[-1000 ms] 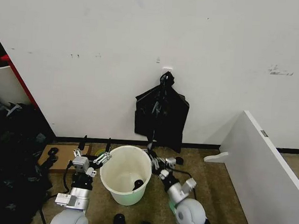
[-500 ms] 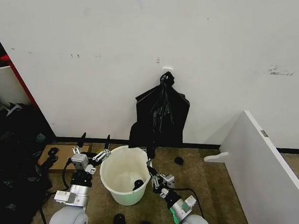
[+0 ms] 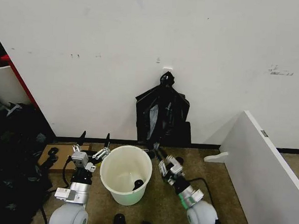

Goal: Place the garbage bag over the trash bin.

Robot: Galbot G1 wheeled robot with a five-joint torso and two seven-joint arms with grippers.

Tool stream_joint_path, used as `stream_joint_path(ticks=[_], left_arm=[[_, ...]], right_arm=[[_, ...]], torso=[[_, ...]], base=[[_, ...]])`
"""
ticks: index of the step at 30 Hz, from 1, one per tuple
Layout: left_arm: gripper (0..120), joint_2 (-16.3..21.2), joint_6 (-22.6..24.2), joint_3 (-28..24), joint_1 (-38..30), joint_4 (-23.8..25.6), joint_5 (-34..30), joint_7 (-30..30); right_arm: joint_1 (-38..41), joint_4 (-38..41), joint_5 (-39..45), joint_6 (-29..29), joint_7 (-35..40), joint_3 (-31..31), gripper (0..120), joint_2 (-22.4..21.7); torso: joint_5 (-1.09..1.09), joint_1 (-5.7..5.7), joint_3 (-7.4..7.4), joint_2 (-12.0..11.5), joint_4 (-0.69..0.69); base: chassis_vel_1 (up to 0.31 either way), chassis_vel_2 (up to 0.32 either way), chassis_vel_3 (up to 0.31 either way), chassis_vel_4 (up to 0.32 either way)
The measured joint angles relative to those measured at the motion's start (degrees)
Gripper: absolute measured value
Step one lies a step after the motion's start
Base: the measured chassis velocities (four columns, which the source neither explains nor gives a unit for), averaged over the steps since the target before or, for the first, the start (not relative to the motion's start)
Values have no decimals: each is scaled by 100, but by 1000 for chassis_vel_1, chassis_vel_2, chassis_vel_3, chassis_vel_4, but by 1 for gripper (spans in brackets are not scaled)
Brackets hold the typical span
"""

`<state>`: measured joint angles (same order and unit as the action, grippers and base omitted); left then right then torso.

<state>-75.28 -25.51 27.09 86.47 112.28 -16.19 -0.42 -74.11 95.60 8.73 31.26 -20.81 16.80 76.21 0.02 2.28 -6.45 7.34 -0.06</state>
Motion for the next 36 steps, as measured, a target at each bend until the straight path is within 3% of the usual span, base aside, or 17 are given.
stream_joint_path(ticks=[4, 8, 13, 15, 18, 22, 30, 34, 36], left_arm=[[100, -2, 12, -8, -33, -16, 1, 0], [100, -3, 14, -8, -49, -37, 3, 0], [100, 18, 6, -2, -55, -90, 5, 0], [100, 18, 4, -3, -59, -95, 5, 0], [100, 18, -1, -23, -74, -127, 31, -1], [100, 24, 2, -40, -93, -162, 63, -1], [100, 87, 33, 24, -137, -213, 63, -26], [100, 112, 39, 65, -159, -255, 44, -44], [100, 106, 40, 73, -191, -287, 40, -55]], right_arm=[[-129, 141, -120, 8, 2, 63, 46, -141], [-298, 303, -915, -186, 508, 203, 59, -251], [-647, 707, -1472, -1055, 1595, 45, 81, -548], [-653, 764, -1481, -1177, 1723, 4, 83, -567], [-442, 1016, -1491, -1959, 2391, -231, 96, -629], [67, 1017, -1506, -2440, 2456, -440, 100, -721], [1157, 412, -2112, -2742, 2171, -931, 100, -794], [1648, -19, -2849, -3057, 1982, -1122, 100, -679], [1833, -268, -3221, -3276, 1904, -1184, 94, -597]], torso=[[1, 0, 0, 0, -1], [2, 0, 0, 0, 0], [1, 0, 0, 0, -3], [1, 0, 0, 0, -3], [1, 0, 0, 0, 0], [0, 0, 0, 0, 0], [0, 0, 0, 0, 1], [0, 0, 0, 0, 1], [0, 0, -1, 0, 0]], base=[[0, 0, 0, 0], [0, 0, 0, 0], [0, 0, 0, 0], [0, 0, 0, 0], [0, 0, 0, 0], [0, 0, 0, 0], [0, 0, 0, 0], [0, 0, 0, 0], [0, 0, 0, 0]])
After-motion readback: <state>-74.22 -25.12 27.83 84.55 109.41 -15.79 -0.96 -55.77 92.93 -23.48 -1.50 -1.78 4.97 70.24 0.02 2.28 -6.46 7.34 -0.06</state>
